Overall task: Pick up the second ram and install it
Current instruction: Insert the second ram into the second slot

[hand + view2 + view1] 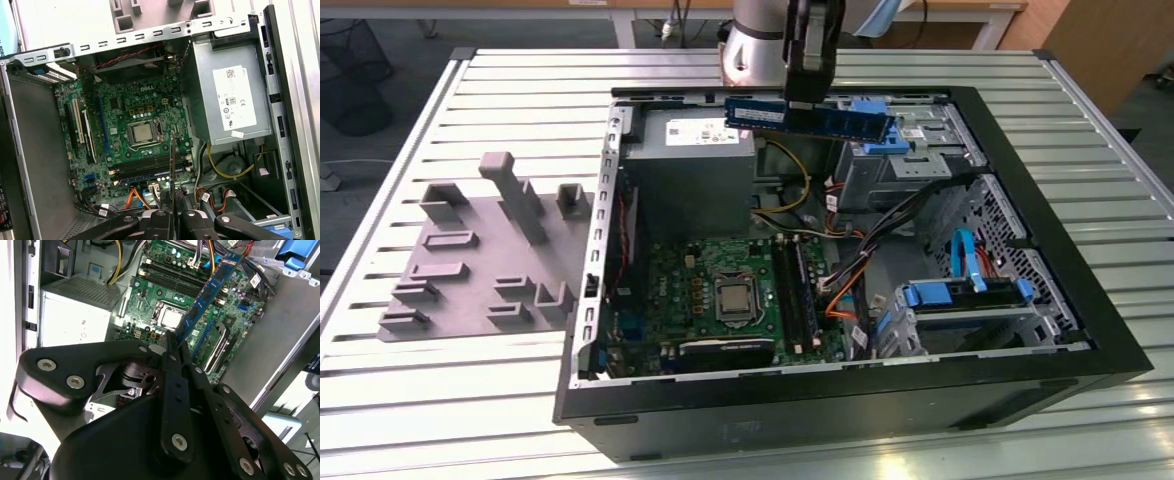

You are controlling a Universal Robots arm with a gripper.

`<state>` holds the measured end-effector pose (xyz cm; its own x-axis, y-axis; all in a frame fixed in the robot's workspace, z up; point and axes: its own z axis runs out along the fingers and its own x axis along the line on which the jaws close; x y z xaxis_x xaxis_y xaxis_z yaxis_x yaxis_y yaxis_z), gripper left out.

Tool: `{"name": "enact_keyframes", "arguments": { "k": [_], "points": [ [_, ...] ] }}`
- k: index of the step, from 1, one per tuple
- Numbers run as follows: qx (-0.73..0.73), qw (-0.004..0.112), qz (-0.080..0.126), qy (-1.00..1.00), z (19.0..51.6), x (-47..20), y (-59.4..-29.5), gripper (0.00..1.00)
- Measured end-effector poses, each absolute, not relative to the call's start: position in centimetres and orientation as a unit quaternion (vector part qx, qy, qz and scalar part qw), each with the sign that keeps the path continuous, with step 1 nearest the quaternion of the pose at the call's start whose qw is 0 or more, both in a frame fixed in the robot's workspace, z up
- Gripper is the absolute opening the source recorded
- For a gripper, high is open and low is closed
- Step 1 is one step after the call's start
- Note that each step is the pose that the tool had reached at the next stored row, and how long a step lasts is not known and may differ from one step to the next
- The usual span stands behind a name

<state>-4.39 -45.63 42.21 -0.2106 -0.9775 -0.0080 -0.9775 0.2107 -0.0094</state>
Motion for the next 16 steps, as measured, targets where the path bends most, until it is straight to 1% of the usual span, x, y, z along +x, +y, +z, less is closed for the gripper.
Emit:
{"name": "enact_keyframes", "arguments": {
  "k": [16],
  "points": [
    [-0.594,0.006,-0.001,0.804,42.21,-4.39,-45.63,0.14]
  ]
}}
